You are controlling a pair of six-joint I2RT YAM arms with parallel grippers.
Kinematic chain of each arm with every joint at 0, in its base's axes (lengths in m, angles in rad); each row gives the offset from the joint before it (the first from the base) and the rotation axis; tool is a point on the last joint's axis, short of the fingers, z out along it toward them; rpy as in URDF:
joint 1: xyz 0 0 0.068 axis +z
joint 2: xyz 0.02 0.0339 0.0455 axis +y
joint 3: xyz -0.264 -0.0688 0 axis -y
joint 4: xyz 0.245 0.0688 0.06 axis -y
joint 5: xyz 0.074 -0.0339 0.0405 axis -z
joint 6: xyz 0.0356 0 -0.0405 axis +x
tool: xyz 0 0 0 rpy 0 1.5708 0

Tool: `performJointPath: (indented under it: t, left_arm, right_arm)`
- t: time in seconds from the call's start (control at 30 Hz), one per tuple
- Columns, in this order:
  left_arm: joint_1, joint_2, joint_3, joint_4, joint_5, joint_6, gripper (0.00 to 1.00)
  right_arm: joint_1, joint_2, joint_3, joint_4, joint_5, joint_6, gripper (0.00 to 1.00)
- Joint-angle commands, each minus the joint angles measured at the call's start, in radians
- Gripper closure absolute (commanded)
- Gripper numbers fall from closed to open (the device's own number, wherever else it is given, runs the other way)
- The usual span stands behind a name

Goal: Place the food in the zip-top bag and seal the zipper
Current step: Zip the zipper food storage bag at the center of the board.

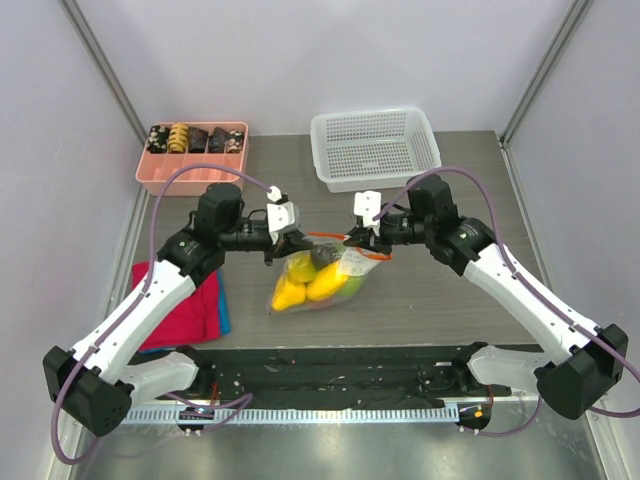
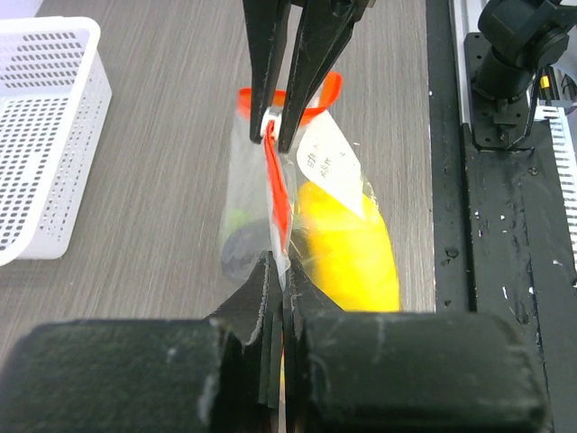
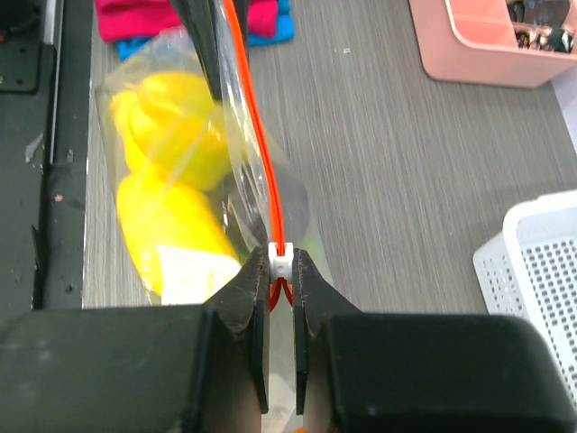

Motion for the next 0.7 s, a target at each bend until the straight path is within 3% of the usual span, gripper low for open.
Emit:
performJointPath:
  t: [0.0,0.67]
  left_arm:
    - [0.038,-0.061,0.050,0.043,0.013,0.012,1.00]
    - [0.181,-0.072,0.036,0.095,0.044,-0.031,1.00]
  right_arm:
    - [-0.064,-0.024,-0.033,-0.128,0.061,-0.086,0.99]
    - [-0.208,-0.024,-0.075,-0.338,0.091,-0.287,0.99]
